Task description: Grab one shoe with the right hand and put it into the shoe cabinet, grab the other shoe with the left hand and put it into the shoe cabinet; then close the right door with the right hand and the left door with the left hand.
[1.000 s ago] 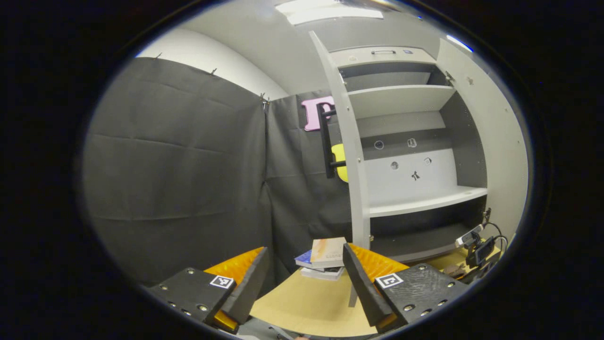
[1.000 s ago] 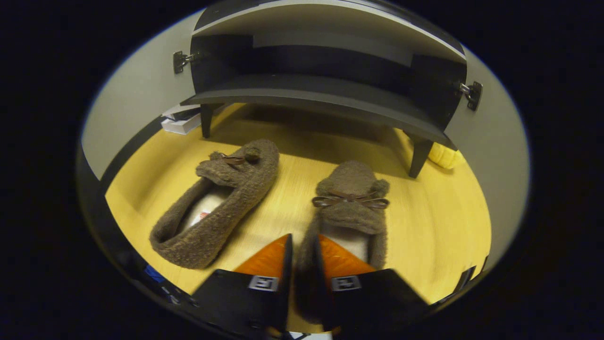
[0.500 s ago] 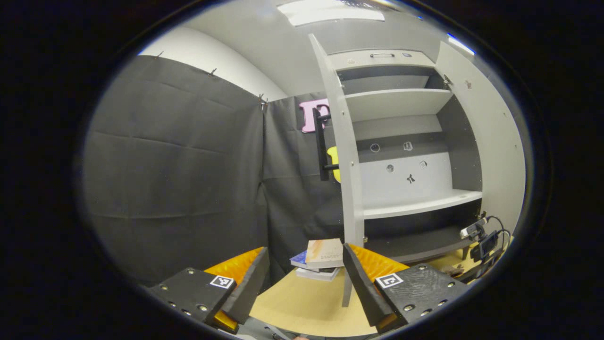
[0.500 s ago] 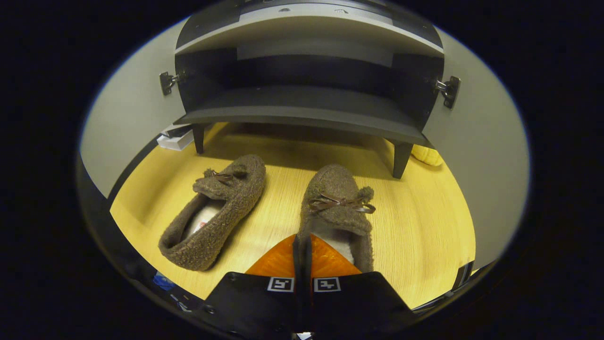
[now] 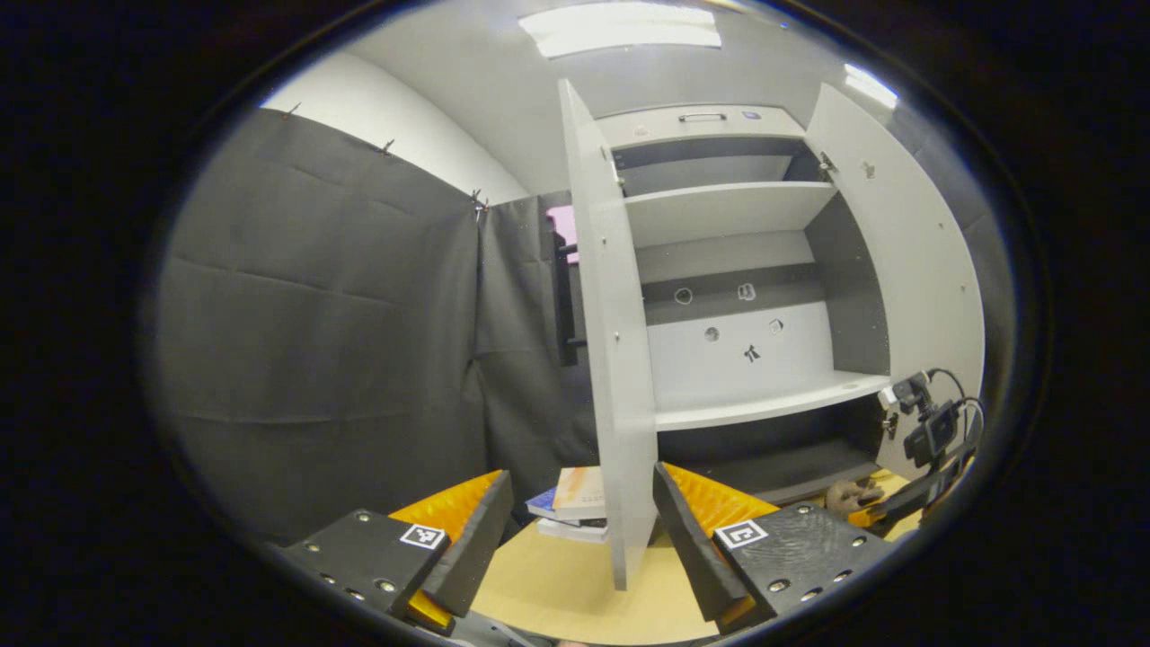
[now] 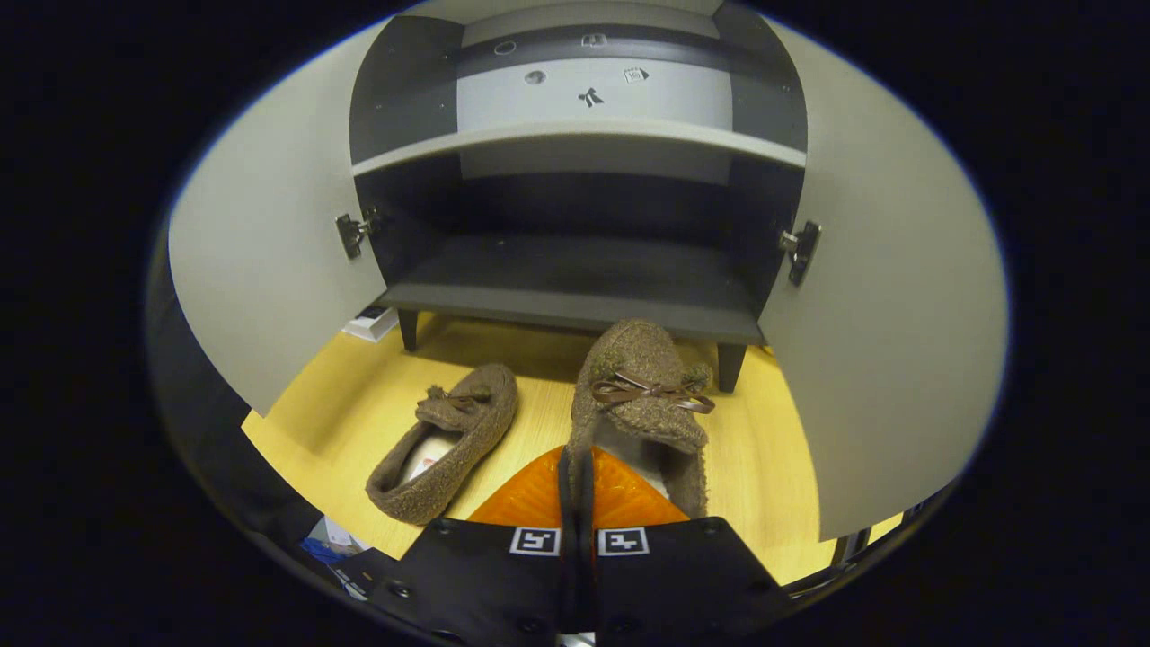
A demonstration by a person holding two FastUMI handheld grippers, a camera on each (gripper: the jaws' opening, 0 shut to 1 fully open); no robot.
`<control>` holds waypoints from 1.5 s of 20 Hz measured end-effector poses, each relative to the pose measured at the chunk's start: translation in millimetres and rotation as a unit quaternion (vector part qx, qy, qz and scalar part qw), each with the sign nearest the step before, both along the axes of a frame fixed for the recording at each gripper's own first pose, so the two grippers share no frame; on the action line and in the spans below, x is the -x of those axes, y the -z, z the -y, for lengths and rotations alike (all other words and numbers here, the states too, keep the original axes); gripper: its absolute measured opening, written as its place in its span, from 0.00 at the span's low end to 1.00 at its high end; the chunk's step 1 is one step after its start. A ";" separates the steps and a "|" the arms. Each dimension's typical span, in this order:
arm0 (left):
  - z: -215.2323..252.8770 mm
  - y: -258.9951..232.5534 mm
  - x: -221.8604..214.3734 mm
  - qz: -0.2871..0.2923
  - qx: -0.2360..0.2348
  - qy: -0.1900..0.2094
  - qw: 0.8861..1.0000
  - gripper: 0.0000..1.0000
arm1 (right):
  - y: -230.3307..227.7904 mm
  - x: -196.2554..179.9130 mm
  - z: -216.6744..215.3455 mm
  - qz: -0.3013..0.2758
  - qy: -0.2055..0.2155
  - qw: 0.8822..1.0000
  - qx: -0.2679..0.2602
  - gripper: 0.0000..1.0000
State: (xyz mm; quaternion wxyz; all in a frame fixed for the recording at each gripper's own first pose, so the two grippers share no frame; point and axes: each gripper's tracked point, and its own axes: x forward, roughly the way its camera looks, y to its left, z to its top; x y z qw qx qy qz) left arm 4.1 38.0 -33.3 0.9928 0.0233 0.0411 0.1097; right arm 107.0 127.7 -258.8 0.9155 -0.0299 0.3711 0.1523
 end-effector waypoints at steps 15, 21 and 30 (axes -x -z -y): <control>22.2 -22.7 -20.0 0.031 0.001 0.018 0.999 0.92 | -155.1 -64.6 8.4 0.143 -0.011 0.989 -0.028 0.01; 16.1 -23.1 -25.2 0.032 -0.001 0.009 0.999 0.97 | -194.0 -106.9 -4.0 0.186 -0.012 0.982 -0.037 0.01; 3.7 -10.4 -27.0 0.020 0.002 -0.006 1.000 0.92 | -241.1 -196.6 -10.4 0.241 0.007 0.970 -0.023 0.01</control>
